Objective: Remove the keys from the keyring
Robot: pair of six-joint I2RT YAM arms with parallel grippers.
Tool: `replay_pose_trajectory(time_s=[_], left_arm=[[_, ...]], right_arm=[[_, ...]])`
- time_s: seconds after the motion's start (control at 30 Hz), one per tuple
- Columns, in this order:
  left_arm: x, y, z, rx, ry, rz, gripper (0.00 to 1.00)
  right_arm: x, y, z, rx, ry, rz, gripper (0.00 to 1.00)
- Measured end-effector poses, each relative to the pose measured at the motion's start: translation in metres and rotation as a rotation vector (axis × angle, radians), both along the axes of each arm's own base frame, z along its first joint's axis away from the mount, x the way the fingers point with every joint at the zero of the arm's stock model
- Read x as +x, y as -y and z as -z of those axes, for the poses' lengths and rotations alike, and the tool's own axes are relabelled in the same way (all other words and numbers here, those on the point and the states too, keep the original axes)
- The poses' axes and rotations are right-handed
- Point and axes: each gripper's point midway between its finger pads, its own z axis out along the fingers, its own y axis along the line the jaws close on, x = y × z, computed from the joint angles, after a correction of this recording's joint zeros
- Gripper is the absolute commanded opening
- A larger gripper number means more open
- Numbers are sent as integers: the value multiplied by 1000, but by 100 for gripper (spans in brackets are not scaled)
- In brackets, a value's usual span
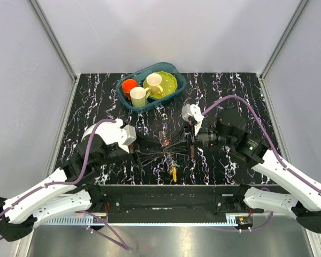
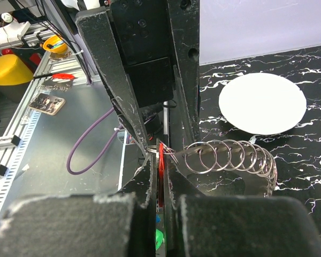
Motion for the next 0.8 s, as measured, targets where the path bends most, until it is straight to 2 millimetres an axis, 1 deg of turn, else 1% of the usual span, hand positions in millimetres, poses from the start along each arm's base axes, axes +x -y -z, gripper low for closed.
replay_pose_trajectory(time_s=[0.13,0.33,0.47,0.8], left_arm=[[0,-1,-1,-2,1,0,43],[-1,-1,-2,-5,3,0,37],[-1,-1,-2,-5,3,0,36],[-1,-1,-2,-5,2,0,36]], right_arm=[[0,0,1,1,1,1,0],[0,0,1,1,-3,2,0],[0,0,1,0,-4,1,0],[-1,0,3,-3,-8,-2,0]])
